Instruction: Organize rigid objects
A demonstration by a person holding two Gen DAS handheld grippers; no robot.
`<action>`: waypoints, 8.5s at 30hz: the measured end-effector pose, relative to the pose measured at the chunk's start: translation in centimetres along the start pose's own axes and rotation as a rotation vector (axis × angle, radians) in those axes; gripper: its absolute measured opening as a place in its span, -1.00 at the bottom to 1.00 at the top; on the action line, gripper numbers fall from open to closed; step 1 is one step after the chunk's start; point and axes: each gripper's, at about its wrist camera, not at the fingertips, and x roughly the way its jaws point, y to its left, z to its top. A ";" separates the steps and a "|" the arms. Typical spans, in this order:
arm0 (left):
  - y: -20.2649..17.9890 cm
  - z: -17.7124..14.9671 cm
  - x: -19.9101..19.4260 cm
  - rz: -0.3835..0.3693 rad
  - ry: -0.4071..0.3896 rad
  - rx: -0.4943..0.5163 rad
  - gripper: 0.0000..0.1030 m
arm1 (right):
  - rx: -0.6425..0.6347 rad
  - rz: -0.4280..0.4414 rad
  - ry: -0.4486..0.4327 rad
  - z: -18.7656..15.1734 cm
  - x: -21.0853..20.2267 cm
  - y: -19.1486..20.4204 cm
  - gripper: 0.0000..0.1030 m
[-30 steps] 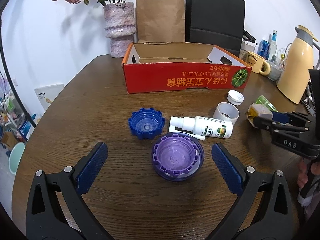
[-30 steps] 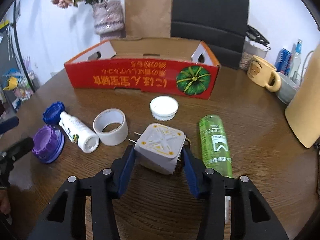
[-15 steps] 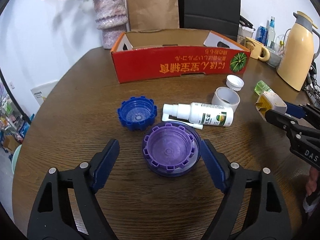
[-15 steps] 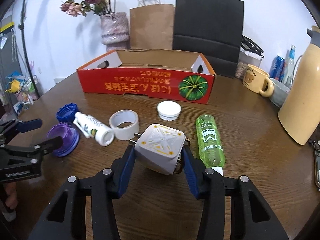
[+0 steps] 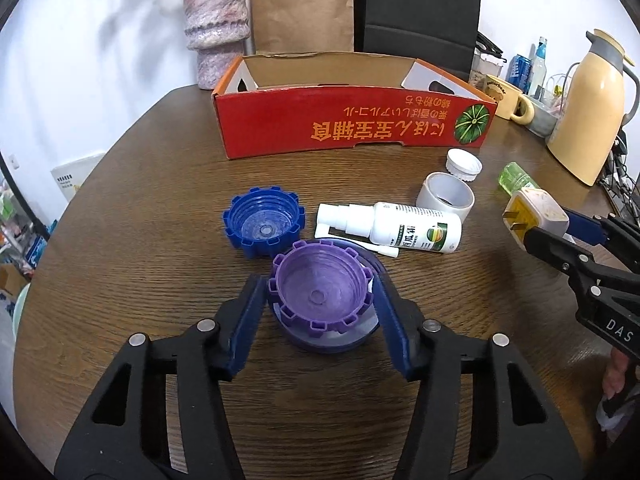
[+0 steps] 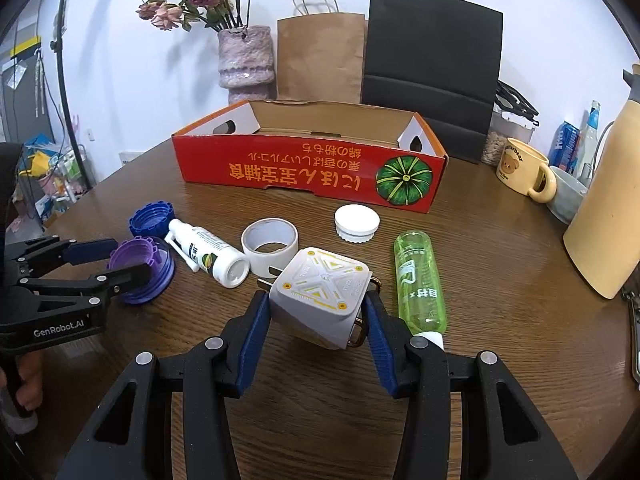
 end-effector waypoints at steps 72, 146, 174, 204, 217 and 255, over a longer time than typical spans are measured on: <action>-2.1 0.8 -0.2 -0.110 -0.039 0.054 -0.93 | -0.002 0.037 0.006 -0.2 0.0 0.3 0.01; 0.2 13.6 -1.5 -0.129 -0.273 -0.119 -0.95 | 0.045 0.023 -0.166 11.8 0.9 -0.9 0.01; 2.6 19.9 7.8 -0.029 -0.190 -0.174 -0.95 | 0.045 0.003 -0.039 18.9 12.2 -3.4 0.01; 4.1 20.2 8.2 0.105 -0.220 -0.192 1.00 | 0.075 -0.046 -0.003 18.0 14.3 -5.4 1.00; 3.6 19.8 6.2 0.113 -0.263 -0.175 1.00 | 0.050 -0.042 -0.033 17.8 12.5 -4.4 1.00; 2.2 11.1 -2.5 0.096 -0.333 -0.084 1.00 | 0.012 -0.046 -0.135 10.2 0.1 -2.2 1.00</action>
